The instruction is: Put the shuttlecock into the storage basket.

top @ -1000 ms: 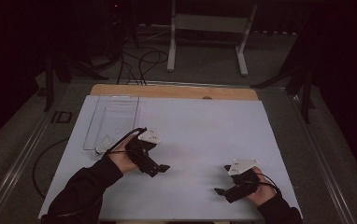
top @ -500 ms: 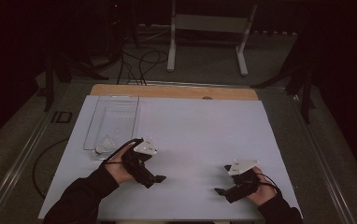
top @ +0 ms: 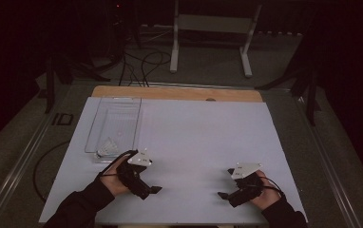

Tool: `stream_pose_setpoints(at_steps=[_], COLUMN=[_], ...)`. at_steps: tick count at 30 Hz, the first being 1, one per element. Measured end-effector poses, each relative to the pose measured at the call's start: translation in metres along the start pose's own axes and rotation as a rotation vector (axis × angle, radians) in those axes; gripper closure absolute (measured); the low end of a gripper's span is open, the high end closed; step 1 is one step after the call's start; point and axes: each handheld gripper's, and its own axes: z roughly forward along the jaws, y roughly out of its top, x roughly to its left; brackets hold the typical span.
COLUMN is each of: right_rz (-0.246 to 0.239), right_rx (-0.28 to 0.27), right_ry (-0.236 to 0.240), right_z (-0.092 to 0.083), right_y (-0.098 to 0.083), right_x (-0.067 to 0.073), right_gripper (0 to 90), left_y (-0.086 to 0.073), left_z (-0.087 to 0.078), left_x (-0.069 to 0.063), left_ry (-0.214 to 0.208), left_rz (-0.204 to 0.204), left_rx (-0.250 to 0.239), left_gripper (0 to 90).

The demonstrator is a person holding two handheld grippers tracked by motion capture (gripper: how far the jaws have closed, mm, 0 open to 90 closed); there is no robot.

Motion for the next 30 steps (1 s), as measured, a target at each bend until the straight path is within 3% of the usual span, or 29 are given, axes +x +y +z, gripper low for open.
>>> stream_pose_setpoints(at_steps=[8, 13, 22, 26, 30], right_rz=[-0.002, -0.003, -0.001, -0.001, 0.002], right_rx=[0.003, 0.002, 0.002, 0.005, 0.007], right_ry=[-0.002, -0.001, -0.004, -0.004, -0.004], right_z=[0.000, 0.000, 0.000, 0.001, 0.001], right_y=[0.000, 0.000, -0.001, -0.001, -0.001], right_x=[0.000, 0.000, 0.000, 0.000, 0.000], right_gripper=[8.8, 8.7, 8.8, 8.7, 8.7], left_y=[-0.018, -0.031, -0.046, -0.054, -0.059], left_z=[-0.007, -0.012, -0.014, -0.014, -0.018], left_x=[-0.001, 0.000, -0.004, -0.005, -0.004], left_ry=[0.001, 0.026, 0.054, 0.090, 0.111], left_rz=[-0.008, -0.026, -0.018, -0.012, -0.021], left_rx=[-0.015, -0.020, -0.022, -0.006, -0.027], left_gripper=[0.1, 0.1, 0.1, 0.1, 0.1])
